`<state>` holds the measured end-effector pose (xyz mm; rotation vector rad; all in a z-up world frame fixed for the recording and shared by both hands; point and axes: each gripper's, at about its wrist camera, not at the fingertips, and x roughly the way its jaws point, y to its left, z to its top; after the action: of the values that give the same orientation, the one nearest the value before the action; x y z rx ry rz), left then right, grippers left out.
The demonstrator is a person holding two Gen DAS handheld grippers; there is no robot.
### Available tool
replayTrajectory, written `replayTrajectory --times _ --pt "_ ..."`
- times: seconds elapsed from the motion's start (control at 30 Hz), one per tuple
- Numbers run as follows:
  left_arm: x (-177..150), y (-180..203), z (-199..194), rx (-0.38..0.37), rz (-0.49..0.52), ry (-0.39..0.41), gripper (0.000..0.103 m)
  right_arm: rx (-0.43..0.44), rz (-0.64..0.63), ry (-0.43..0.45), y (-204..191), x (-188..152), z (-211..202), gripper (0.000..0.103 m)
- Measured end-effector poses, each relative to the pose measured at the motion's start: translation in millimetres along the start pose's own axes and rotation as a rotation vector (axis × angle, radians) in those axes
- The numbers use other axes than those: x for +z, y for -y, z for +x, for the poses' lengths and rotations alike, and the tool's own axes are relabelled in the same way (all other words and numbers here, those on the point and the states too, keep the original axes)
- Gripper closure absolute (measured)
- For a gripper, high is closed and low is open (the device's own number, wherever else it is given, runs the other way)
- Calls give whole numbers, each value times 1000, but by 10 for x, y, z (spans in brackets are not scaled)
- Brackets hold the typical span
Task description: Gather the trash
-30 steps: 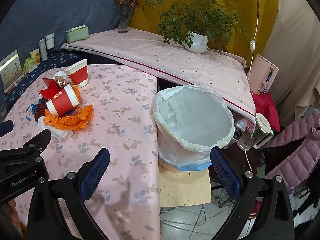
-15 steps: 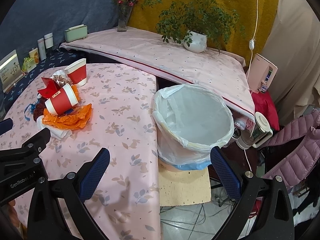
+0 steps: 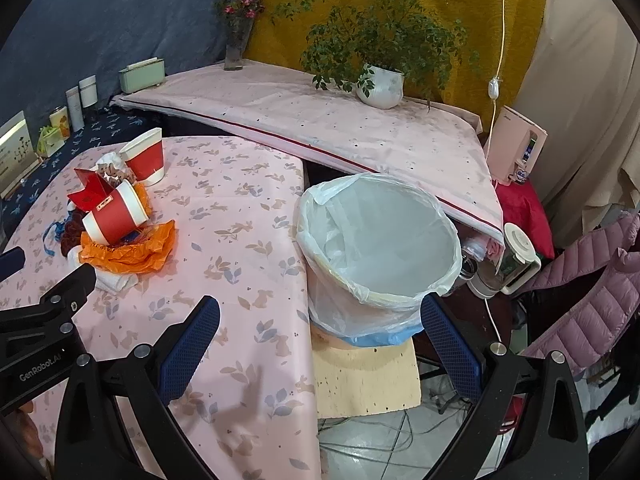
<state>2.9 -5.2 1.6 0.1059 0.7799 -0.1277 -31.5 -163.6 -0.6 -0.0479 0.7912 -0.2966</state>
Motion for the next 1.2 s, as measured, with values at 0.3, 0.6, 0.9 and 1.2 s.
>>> replayTrajectory --times 0.3,0.6,0.9,1.2 --pt "26 -291 168 -19 -44 -20 7 -16 30 6 -64 59 73 7" --pt "45 -830 443 27 -83 -27 7 4 26 15 -328 147 265 7" --pt "136 -1189 688 15 -124 -43 7 158 -4 -46 -870 322 665 12" --pt "93 -1588 970 59 -178 -91 7 245 -28 -156 -1404 359 1144 30"
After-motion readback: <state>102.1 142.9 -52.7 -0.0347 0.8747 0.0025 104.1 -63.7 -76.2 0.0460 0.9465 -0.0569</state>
